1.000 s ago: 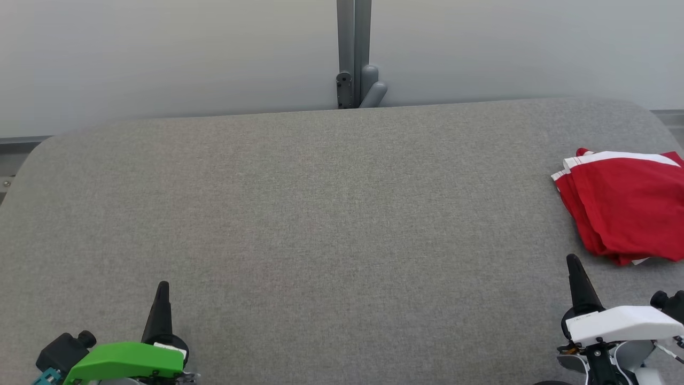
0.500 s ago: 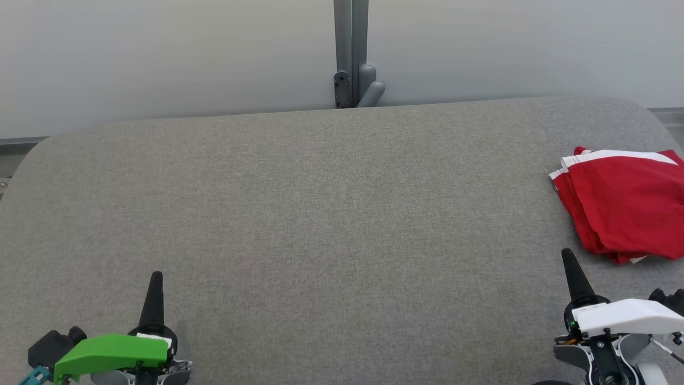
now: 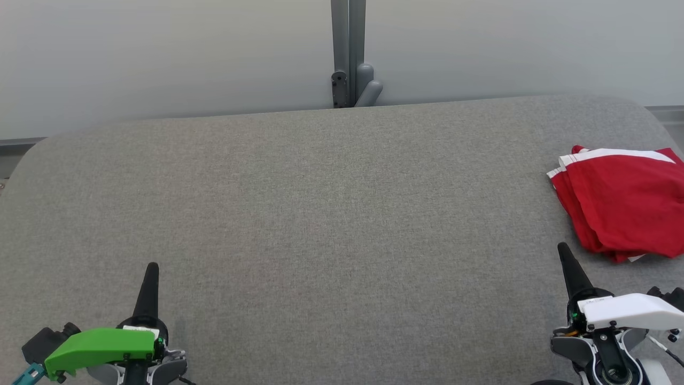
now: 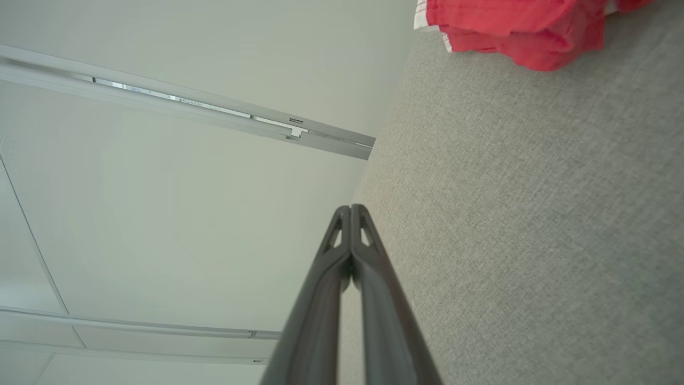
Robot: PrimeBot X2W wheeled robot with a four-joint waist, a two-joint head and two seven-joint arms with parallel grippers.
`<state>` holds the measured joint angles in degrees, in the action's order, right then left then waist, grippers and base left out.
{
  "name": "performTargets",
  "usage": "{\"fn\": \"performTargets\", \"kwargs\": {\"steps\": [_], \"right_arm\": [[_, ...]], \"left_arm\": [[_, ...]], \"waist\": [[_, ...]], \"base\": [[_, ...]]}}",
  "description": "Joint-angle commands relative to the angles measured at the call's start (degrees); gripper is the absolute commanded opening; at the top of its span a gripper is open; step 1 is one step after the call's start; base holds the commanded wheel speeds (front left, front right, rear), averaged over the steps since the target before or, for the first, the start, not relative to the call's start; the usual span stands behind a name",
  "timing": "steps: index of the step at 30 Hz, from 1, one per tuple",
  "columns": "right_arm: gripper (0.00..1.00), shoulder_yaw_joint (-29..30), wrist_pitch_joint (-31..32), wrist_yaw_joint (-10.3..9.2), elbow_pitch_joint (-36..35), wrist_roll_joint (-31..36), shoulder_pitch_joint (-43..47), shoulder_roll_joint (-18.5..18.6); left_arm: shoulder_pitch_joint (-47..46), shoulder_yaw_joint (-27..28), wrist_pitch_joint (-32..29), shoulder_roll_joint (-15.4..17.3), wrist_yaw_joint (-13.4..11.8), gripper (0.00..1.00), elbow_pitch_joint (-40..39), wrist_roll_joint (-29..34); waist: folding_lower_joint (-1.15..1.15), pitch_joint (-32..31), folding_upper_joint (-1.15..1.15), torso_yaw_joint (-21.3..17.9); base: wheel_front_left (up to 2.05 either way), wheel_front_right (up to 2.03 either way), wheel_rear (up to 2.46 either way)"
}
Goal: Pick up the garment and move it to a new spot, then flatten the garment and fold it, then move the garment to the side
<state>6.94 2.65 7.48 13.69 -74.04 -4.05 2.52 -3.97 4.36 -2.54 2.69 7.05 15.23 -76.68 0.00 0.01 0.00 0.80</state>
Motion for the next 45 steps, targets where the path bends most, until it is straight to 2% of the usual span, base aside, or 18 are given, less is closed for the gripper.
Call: {"fn": "performTargets", "kwargs": {"steps": [1,35,45], "right_arm": [[0.00,-0.05,0.40,0.03,-0.06,-1.63,-1.22,0.36],[0.00,-0.47,4.06,0.02,1.03,-18.41,-3.20,0.49],[0.00,-0.47,4.13,0.02,1.04,-18.45,-3.17,0.48]], "left_arm": [[-1.09,0.46,-0.44,0.25,0.35,0.00,-0.39,-1.74],[-3.10,2.45,-4.08,0.33,0.59,0.00,-0.89,-15.82],[-3.01,2.43,-4.19,0.33,0.55,0.00,-0.89,-15.77]], "waist": [[0.00,0.01,0.00,-0.03],[0.00,0.17,0.00,-0.78],[0.00,0.18,0.00,-0.80]], "base": [[0.00,0.00,0.00],[0.00,0.00,0.00],[0.00,0.00,0.00]]}}
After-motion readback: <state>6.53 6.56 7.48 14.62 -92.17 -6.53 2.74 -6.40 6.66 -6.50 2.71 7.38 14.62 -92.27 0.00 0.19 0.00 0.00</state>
